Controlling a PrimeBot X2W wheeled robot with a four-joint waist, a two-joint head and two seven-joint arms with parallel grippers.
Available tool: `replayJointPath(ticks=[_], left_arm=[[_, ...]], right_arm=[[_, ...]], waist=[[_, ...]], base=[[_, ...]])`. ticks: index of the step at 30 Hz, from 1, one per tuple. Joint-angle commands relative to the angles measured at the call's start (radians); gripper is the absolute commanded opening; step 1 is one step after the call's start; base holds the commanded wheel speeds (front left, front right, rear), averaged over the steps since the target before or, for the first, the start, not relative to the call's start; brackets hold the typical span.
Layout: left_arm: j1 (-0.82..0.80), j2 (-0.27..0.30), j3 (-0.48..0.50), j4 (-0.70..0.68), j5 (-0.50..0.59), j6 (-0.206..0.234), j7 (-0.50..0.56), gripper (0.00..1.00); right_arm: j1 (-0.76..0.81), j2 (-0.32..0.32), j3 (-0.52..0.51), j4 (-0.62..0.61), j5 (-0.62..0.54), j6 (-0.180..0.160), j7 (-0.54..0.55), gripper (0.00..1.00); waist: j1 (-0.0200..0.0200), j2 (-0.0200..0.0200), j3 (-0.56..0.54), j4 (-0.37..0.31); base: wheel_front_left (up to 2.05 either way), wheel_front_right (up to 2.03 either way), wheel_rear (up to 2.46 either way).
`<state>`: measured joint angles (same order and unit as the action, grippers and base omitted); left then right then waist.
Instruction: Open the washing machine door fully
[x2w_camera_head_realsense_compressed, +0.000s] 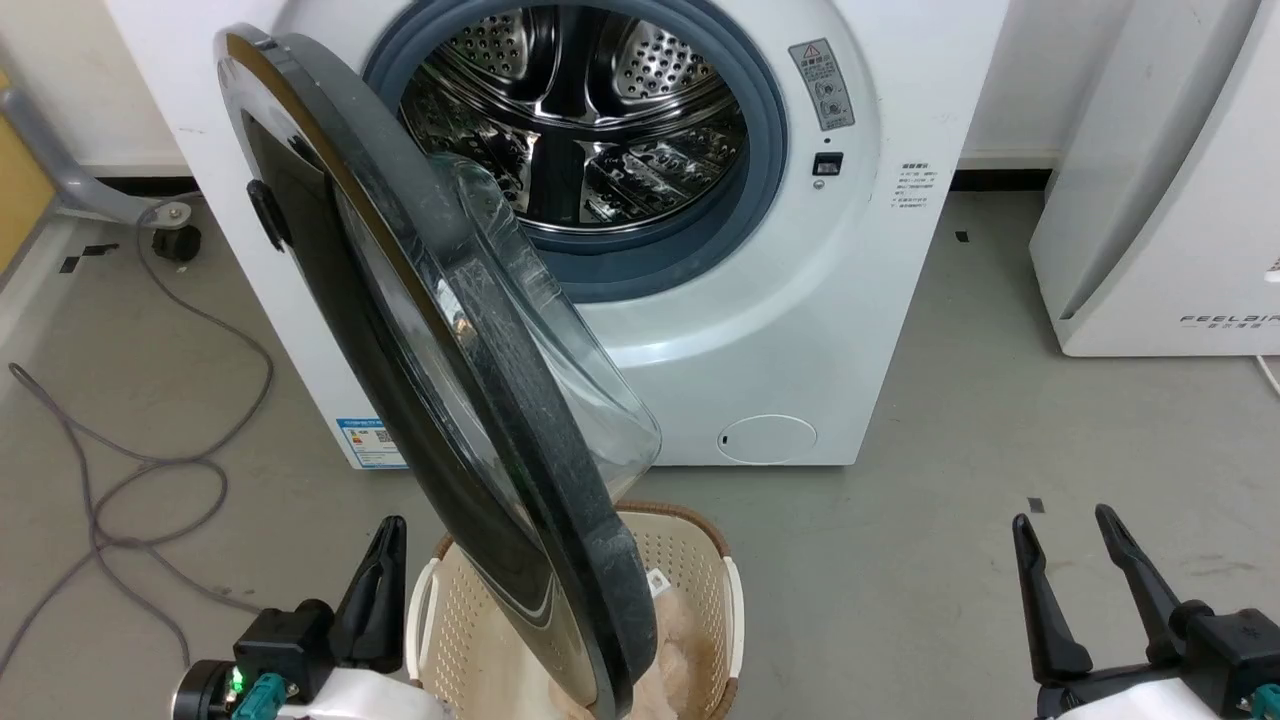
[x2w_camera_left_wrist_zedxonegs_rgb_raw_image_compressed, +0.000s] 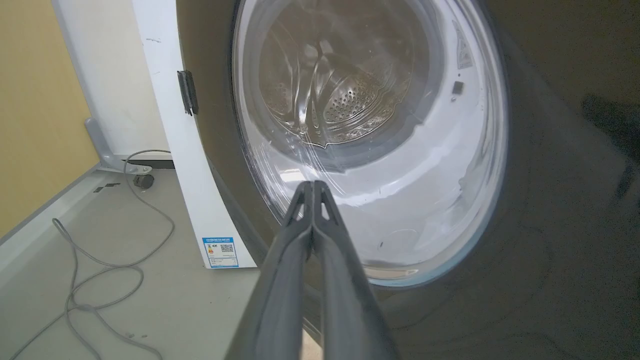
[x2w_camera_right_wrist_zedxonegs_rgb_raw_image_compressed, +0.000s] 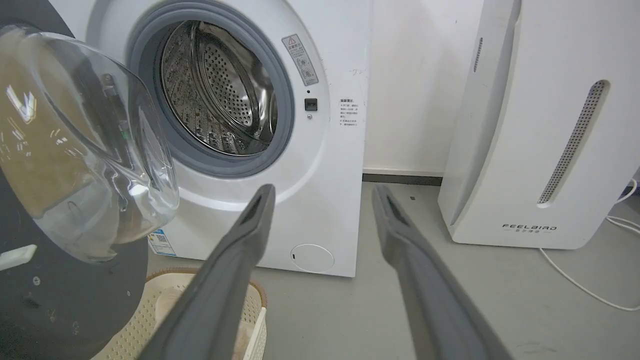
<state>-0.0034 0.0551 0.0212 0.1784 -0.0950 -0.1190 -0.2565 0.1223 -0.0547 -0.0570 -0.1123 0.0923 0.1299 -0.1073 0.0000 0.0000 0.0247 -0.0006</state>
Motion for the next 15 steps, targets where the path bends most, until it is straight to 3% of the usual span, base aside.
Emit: replayJointPath(ticks=[1,9,15], left_arm=[[0.006,0.006,-0.005,0.005,-0.011,-0.007,-0.005,0.00],[-0.004,0.018,0.004,-0.008,-0.038,-0.003,-0.005,0.00],[-0.038,0.027,0.020,-0.159,-0.037,0.012,-0.005,0.00]], right_arm=[[0.017,0.004,0.000,0.002,0.004,0.001,0.001,1.00],[0.028,0.004,-0.001,0.002,0.013,0.001,0.007,1.00],[0.034,0.004,-0.009,-0.001,0.019,0.001,0.009,1.00]], waist=[[0.0000,0.0000,-0.001,-0.001],[0.0000,0.0000,-0.012,0.001],[0.0000,0.0000,-0.013,0.005]], base=[[0.00,0.00,0.00],[0.00,0.00,0.00],[0.00,0.00,0.00]])
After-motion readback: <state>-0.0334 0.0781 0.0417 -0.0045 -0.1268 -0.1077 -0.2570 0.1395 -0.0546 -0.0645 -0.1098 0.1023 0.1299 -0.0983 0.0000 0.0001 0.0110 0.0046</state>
